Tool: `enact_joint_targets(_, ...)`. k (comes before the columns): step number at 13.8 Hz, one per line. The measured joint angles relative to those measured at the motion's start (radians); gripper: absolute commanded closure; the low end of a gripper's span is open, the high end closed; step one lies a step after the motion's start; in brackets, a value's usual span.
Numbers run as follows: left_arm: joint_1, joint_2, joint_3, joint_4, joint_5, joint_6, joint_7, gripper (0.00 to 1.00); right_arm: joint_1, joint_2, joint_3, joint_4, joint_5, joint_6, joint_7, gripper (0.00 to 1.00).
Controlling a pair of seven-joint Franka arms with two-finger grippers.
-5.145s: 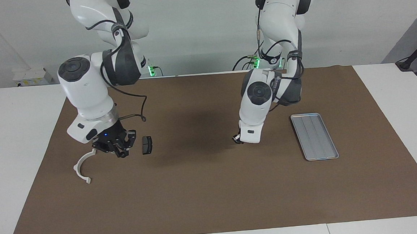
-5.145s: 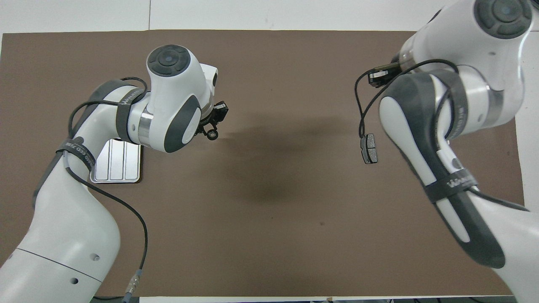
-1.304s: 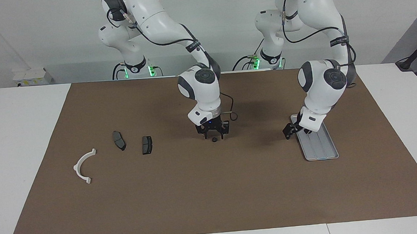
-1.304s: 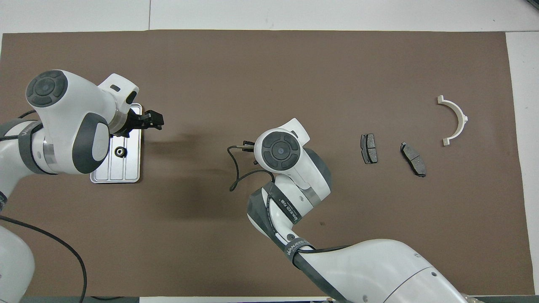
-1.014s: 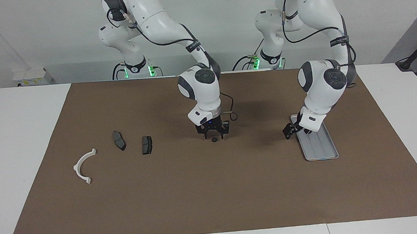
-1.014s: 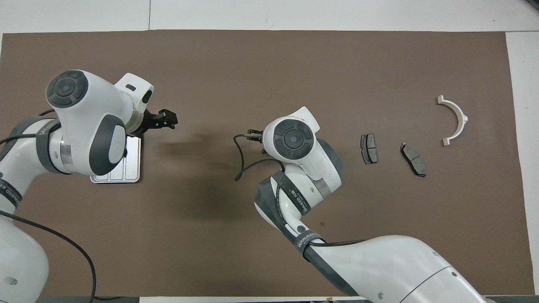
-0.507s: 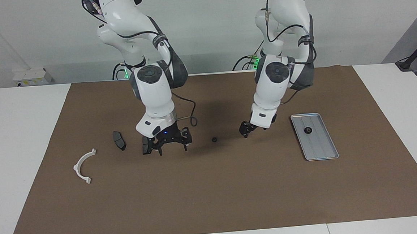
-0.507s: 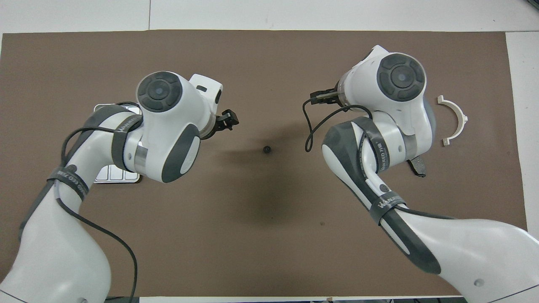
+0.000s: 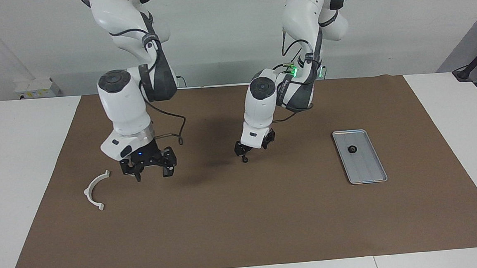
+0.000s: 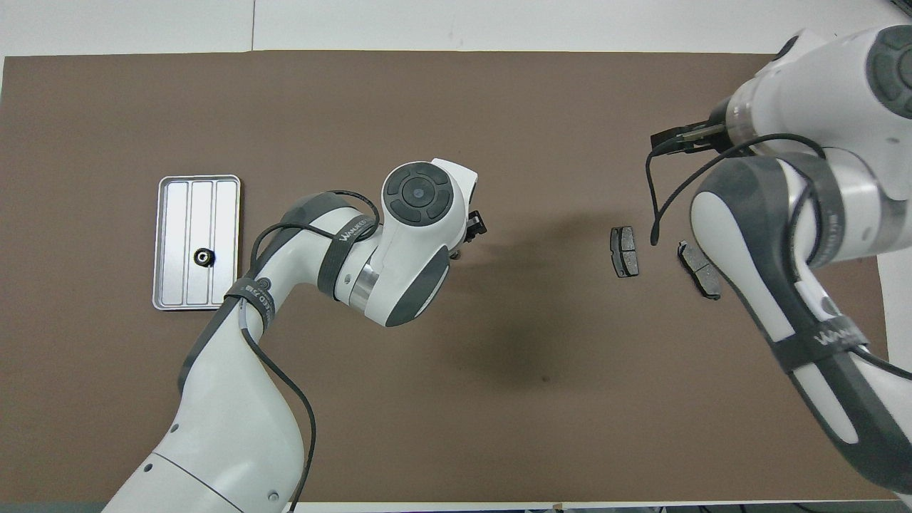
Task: Pick bearing gear from pile to tray
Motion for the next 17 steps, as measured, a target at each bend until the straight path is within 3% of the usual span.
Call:
enact_joint_targets(3,-0.007,0.085,0.002,0.095,0.0,-0.051,-0.017,0.01,-0.017,-0.09,-0.001,0.072,0.0,-0.213,-0.012,0.0)
enact_joint_targets(7,-0.007,0.106,0.003,0.108,0.0,-0.051,-0.023,0.11,-0.035,-0.165,0.0,0.11,0.0,-0.405,-0.012,0.0)
enact_joint_targets(12,-0.008,0.107,0.002,0.097,0.0,-0.049,-0.055,0.27,-0.053,-0.218,0.0,0.042,0.0,-0.44,-0.012,0.0)
enact_joint_targets(17,-0.01,0.107,0.002,0.092,0.0,-0.049,-0.08,0.32,-0.067,-0.236,-0.009,0.034,0.0,-0.44,-0.012,0.0)
